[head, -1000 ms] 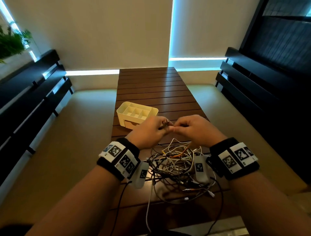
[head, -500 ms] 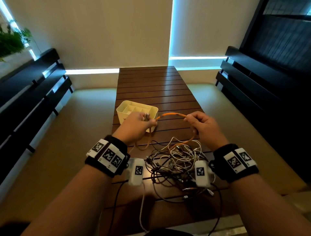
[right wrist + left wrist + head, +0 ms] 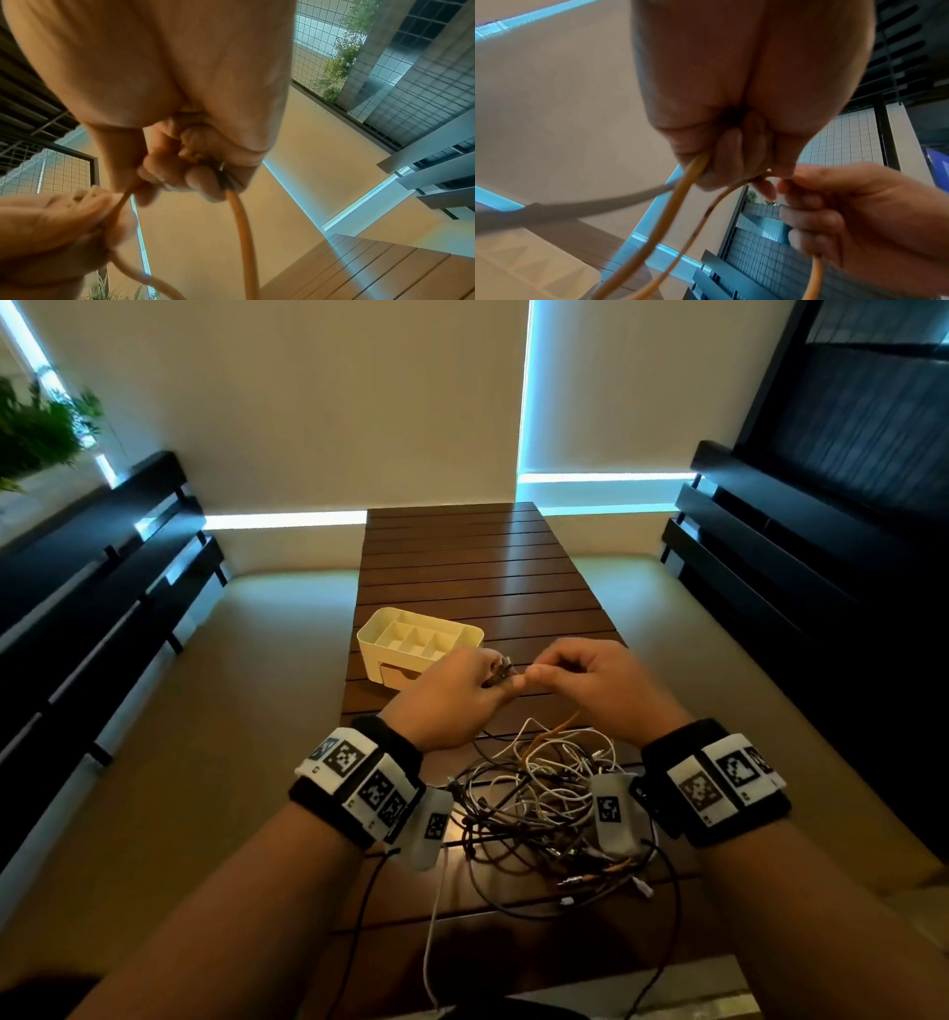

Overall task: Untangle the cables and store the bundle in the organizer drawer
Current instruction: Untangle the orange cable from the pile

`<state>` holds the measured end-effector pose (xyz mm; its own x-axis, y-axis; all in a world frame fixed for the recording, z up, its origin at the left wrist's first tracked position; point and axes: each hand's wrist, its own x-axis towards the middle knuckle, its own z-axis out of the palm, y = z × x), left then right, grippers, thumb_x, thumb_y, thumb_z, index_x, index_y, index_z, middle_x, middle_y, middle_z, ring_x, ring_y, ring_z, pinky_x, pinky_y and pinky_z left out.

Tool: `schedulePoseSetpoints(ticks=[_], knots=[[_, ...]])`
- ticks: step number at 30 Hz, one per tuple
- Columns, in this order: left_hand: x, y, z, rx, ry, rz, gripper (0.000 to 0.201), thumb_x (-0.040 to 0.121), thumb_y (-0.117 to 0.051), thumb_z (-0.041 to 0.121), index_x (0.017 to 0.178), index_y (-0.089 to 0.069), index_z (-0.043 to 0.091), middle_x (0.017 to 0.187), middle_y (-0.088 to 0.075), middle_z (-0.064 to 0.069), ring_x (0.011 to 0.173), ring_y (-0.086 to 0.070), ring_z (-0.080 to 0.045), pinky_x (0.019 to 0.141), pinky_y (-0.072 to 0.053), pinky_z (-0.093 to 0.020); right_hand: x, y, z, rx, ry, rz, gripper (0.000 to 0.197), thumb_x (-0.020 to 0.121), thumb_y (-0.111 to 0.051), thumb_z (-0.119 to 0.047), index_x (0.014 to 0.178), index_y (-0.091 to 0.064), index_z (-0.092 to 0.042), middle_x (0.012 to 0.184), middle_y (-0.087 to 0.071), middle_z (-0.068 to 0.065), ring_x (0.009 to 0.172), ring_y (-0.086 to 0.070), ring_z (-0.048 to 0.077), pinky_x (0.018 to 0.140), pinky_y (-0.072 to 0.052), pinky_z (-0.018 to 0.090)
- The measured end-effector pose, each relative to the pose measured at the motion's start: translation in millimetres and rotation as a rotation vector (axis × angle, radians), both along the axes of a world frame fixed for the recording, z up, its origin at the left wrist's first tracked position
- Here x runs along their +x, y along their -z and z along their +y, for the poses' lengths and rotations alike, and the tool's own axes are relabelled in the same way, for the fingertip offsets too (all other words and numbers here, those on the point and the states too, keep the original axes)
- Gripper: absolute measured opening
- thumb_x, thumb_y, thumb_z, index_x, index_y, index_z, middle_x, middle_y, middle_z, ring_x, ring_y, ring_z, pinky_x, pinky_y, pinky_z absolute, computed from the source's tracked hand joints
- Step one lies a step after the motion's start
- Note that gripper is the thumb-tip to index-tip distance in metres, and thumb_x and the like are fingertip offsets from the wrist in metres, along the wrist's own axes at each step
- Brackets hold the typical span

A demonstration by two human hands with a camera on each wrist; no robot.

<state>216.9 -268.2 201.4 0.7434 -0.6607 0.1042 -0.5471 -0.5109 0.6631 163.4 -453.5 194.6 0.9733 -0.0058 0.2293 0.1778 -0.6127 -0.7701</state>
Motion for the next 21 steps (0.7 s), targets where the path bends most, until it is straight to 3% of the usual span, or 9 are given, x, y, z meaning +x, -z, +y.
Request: schedulePoseSetpoints(ticks=[2, 4, 7, 9, 12, 14, 18, 21], knots=[[-1, -7, 3, -0.126, -0.009, -0.004, 0.027, 0.099, -0.057, 0.034, 0.084, -0.068, 0.014, 0.065, -0.059, -0.003, 0.057, -0.049, -0.013, 0.057, -0.041, -0.029, -2, 7, -2, 0.125, -0.015, 0.011, 0.015, 0.095, -0.062, -0.032, 0.084, -0.069, -0.026, 0.068, -0.062, -0.012, 0.064, -0.056, 0.007, 0.063, -0.051, 0.029], [3, -15, 6, -0.340, -0.063, 0.071, 0.026, 0.099, -0.059, 0.030, 0.082, -0.069, 0.012, 0.053, -0.048, 0.009, 0.048, -0.040, -0.009, 0.050, -0.036, -0.025, -4, 19, -4, 0.284, -0.018, 0.073, 0.021, 0.098, -0.057, -0.033, 0.085, -0.070, -0.020, 0.069, -0.060, -0.005, 0.067, -0.058, 0.016, 0.070, -0.055, 0.039], [10, -14, 12, -0.552, -0.150, 0.237, 0.029, 0.101, -0.057, 0.027, 0.084, -0.067, 0.006, 0.047, -0.039, 0.011, 0.041, -0.033, -0.008, 0.045, -0.032, -0.024, -5, 39, -5, 0.456, 0.004, 0.139, 0.027, 0.101, -0.052, -0.031, 0.084, -0.071, -0.019, 0.067, -0.056, -0.002, 0.065, -0.060, 0.017, 0.080, -0.056, 0.049], [13, -4, 14, -0.479, -0.219, 0.233, 0.033, 0.101, -0.055, 0.029, 0.085, -0.069, 0.004, 0.049, -0.041, 0.009, 0.042, -0.036, -0.009, 0.049, -0.034, -0.027, -2, 42, -8, 0.449, 0.063, 0.129, 0.027, 0.102, -0.051, -0.032, 0.085, -0.069, -0.019, 0.061, -0.053, -0.007, 0.061, -0.058, 0.015, 0.077, -0.056, 0.050], [16, 13, 16, -0.134, -0.260, 0.195, 0.033, 0.101, -0.056, 0.033, 0.088, -0.073, 0.009, 0.063, -0.060, -0.002, 0.052, -0.048, -0.007, 0.056, -0.041, -0.029, 1, 34, -16, 0.335, 0.161, 0.047, 0.024, 0.100, -0.055, -0.034, 0.082, -0.069, -0.024, 0.054, -0.049, -0.012, 0.054, -0.047, 0.008, 0.058, -0.046, 0.035], [14, 19, 14, 0.031, -0.234, 0.186, 0.031, 0.101, -0.055, 0.032, 0.088, -0.070, 0.009, 0.074, -0.065, -0.010, 0.062, -0.054, -0.014, 0.061, -0.043, -0.031, 3, 26, -19, 0.207, 0.150, 0.016, 0.022, 0.097, -0.059, -0.035, 0.080, -0.069, -0.025, 0.057, -0.051, -0.014, 0.055, -0.044, 0.006, 0.058, -0.039, 0.029], [3, 3, 2, 0.022, -0.202, 0.024, 0.034, 0.104, -0.049, 0.032, 0.076, -0.061, 0.016, 0.066, -0.056, -0.002, 0.059, -0.047, -0.013, 0.055, -0.033, -0.029, 7, 8, -10, -0.156, -0.023, 0.189, 0.021, 0.096, -0.059, -0.038, 0.082, -0.069, -0.027, 0.078, -0.063, -0.005, 0.073, -0.056, 0.010, 0.067, -0.042, 0.027], [2, -5, -4, 0.020, -0.078, 0.028, 0.033, 0.103, -0.050, 0.036, 0.080, -0.064, 0.017, 0.073, -0.064, -0.008, 0.063, -0.054, -0.018, 0.061, -0.042, -0.034, 10, 1, -5, -0.178, -0.059, 0.171, 0.021, 0.096, -0.059, -0.038, 0.083, -0.069, -0.026, 0.079, -0.065, -0.003, 0.075, -0.058, 0.008, 0.067, -0.043, 0.022]])
